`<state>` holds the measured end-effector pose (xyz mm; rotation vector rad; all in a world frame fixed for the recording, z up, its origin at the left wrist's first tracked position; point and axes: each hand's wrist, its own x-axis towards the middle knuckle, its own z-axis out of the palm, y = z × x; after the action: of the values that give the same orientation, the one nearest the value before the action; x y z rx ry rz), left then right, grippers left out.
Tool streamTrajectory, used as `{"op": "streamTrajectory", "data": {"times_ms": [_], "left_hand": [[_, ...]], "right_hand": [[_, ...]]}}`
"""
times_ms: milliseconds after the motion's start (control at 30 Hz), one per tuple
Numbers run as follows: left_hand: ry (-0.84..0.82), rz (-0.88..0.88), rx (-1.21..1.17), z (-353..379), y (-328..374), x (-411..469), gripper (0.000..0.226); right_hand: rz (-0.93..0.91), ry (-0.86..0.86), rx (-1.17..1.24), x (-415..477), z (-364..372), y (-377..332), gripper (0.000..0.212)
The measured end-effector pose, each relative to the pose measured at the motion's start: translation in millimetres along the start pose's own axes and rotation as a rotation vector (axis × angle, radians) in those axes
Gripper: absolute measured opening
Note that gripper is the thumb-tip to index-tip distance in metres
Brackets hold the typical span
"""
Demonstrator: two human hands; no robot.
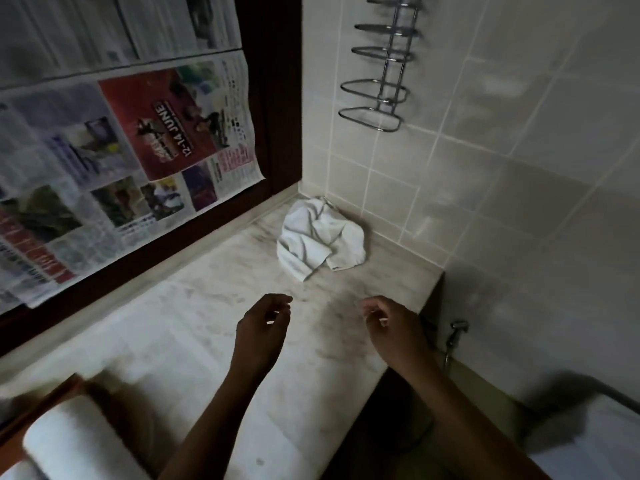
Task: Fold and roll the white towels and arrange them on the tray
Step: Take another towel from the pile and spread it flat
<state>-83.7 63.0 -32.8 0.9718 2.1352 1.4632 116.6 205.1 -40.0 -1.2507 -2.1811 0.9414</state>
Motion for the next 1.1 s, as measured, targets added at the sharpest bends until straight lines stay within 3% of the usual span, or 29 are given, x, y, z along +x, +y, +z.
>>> {"op": "streamTrajectory", "data": {"times_ms": [333,633,767,833,900,1000,1033,1100], "left_hand": [[0.041,-0.030,0.089,44.4,-0.5,81.6,0.019],[0.191,-0.130,0.176,81.1,4.9,153.7,0.019],[0.269,-0.167,0.206,87.7,4.0,163.6,0.019],[0.276,-0.191,0.214,90.7,4.7,163.3,0.019],[0.286,-0.207,0.223,93.2,6.4,161.7,0.020],[0.271,-0.216,0.211,98.8,13.8,156.4,0.022],[0.271,-0.206,0.208,98.2,16.8,153.4,0.022],[0.264,-0.186,0.199,97.0,20.2,148.7,0.024]], "right_hand": [[0.040,-0.079,-0.051,162.4,20.4,43.4,0.028],[0.207,-0.196,-0.480,325.8,59.4,105.0,0.076],[0.030,-0.189,-0.476,367.7,81.3,116.4,0.040],[0.002,-0.136,-0.379,377.0,79.4,104.0,0.038],[0.021,-0.171,-0.418,384.1,77.2,106.7,0.057],[0.069,-0.366,-0.621,386.6,74.0,127.2,0.101],[0.060,-0.404,-0.654,385.1,74.7,131.9,0.102],[-0.020,-0.459,-0.642,377.6,74.3,133.4,0.083]]}}
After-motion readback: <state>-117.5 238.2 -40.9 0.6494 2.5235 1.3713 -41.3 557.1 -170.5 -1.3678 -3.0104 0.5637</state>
